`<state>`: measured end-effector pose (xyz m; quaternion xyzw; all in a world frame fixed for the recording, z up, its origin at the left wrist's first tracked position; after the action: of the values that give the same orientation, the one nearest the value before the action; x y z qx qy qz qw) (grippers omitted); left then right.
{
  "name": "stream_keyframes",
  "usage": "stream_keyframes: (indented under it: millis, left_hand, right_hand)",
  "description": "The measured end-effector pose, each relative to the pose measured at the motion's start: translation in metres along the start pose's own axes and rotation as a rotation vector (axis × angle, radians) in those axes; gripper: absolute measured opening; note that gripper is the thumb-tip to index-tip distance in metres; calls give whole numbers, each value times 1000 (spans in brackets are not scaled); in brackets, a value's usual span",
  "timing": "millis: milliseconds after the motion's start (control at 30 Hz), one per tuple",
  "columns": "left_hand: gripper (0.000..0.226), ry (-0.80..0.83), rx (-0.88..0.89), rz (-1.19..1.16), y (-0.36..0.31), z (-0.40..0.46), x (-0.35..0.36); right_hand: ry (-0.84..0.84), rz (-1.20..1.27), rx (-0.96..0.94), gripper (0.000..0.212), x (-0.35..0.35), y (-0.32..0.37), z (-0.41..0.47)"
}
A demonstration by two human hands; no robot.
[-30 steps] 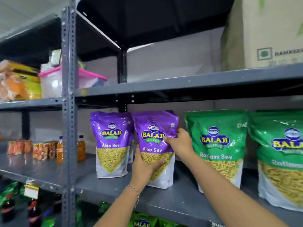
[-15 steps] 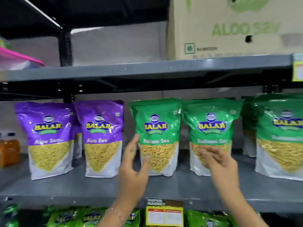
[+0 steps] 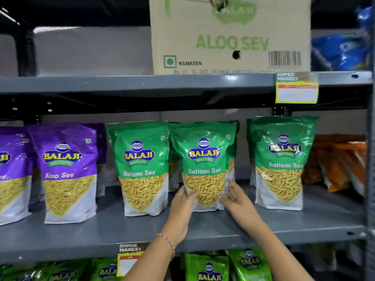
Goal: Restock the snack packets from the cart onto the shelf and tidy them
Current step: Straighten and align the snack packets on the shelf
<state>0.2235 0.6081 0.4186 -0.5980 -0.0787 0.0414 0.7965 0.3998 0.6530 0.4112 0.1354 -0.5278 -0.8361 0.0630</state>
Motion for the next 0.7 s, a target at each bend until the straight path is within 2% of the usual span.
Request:
stream_keyframes:
  millis: [167, 267, 333, 467, 700]
  left_hand:
    - [61, 102, 14, 155, 2, -2, 6]
    - [53, 183, 32, 311, 3, -7, 13]
    - [50, 200, 34, 334, 5, -5, 16]
    - [47, 205, 36, 352, 8, -3, 22]
    - [100, 319, -7, 495, 9, -8, 28]
  right_hand:
    - [-21, -15, -12, 78, -4, 0, -3]
    - [-83, 20, -35, 66, -9, 1, -5]
    - [-126, 75, -45, 55, -13, -1, -4]
    - [-179, 91, -23, 55, -19, -3, -7]
    - [-209, 104, -6, 61, -22, -3, -8]
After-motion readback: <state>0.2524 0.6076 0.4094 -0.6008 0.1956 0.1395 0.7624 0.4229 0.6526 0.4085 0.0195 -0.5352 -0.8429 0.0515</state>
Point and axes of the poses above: each hand's wrist, its own z-axis towards the middle knuckle, its own x-axis out of the palm, y = z × x, the point moved 4 cm from there along z, towards the middle knuckle, and after that the axes turned 4 degrees about y, right-handed, at the moved point
